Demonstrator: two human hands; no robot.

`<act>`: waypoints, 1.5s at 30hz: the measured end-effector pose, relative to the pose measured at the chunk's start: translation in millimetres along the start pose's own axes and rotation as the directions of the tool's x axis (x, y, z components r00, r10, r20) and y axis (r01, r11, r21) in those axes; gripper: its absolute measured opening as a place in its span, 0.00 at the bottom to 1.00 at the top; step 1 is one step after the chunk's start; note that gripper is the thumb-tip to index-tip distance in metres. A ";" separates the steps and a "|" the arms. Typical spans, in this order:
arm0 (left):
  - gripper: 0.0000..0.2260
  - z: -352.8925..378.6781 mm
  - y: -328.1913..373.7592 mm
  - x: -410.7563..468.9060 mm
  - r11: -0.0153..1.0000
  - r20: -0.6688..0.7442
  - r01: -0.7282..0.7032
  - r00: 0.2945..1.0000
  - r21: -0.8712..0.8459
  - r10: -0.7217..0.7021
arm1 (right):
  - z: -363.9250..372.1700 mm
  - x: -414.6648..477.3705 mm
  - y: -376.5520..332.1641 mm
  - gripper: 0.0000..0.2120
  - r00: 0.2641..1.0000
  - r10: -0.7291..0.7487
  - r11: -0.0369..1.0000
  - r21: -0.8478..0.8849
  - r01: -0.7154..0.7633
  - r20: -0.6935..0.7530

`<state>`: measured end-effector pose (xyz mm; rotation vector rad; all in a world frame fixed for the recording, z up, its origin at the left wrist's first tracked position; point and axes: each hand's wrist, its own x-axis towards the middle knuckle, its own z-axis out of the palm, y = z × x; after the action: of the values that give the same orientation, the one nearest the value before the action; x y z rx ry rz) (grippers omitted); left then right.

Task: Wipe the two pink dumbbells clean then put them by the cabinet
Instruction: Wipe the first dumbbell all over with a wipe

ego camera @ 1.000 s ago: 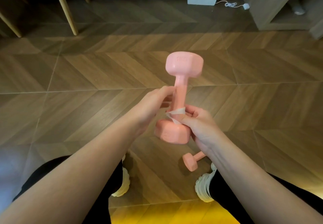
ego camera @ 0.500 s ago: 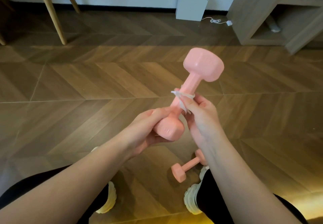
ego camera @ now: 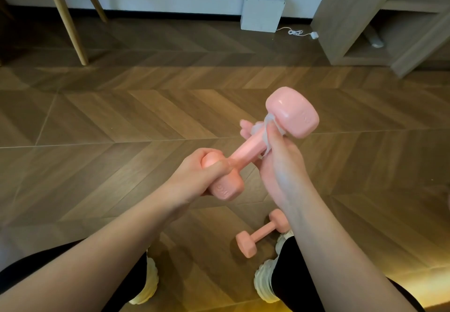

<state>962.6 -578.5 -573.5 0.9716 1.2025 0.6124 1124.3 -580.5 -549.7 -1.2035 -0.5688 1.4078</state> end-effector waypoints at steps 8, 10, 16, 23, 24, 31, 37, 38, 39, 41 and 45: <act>0.33 3.4 -3.1 0.0 0.995 0.009 -0.053 0.999 -0.085 0.054 | -6.9 4.5 -1.0 0.13 0.997 -0.059 0.967 0.247 0.067 -0.041; 0.36 0.8 -0.6 0.1 0.950 0.164 0.116 0.984 -0.290 -0.071 | -8.9 6.0 -2.3 0.15 0.996 -0.070 0.956 0.283 0.081 -0.049; 0.25 3.0 -0.9 -2.1 0.862 0.293 0.306 0.936 -0.405 -0.195 | -9.1 7.1 0.7 0.14 0.994 -0.104 0.959 0.261 0.111 -0.043; 0.30 3.3 -2.6 -2.7 0.761 -0.048 -0.524 0.811 0.383 0.583 | -9.1 13.4 1.6 0.13 0.984 0.089 0.915 0.404 -0.020 -0.153; 0.32 3.3 -2.7 -2.6 0.678 -0.018 -0.569 0.760 0.464 0.650 | -9.5 13.8 2.2 0.13 0.980 0.118 0.897 0.441 -0.036 -0.160; 0.42 1.8 0.8 -0.3 0.595 0.016 -0.615 0.702 0.518 0.712 | -12.1 12.0 -2.1 0.12 0.988 0.083 0.881 0.473 -0.013 -0.127; 0.38 9.1 8.0 -3.9 0.979 0.161 -0.030 0.985 -0.200 0.063 | -10.7 8.5 -5.5 0.11 0.997 0.007 0.868 0.496 0.030 -0.072; 0.37 8.2 10.0 -4.1 0.948 0.274 0.121 0.961 -0.293 -0.038 | -10.2 8.8 -6.5 0.11 0.997 0.004 0.866 0.499 0.034 -0.075; 0.37 6.3 12.4 -4.2 0.919 0.352 0.219 0.931 -0.329 -0.096 | -9.7 8.9 -7.0 0.10 0.997 0.000 0.869 0.493 0.039 -0.078; 0.36 2.8 14.5 -3.2 0.897 0.380 0.281 0.914 -0.340 -0.142 | -9.4 8.8 -6.1 0.10 0.997 -0.005 0.881 0.472 0.043 -0.081; 0.26 3.4 10.6 0.0 0.979 0.173 -0.039 0.982 -0.199 0.074 | -10.6 9.3 -3.0 0.10 0.996 0.036 0.882 0.472 0.005 -0.078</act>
<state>966.9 -574.4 -564.0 0.8776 0.9390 0.6597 1136.6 -574.2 -554.0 -0.8667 -0.1367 1.3975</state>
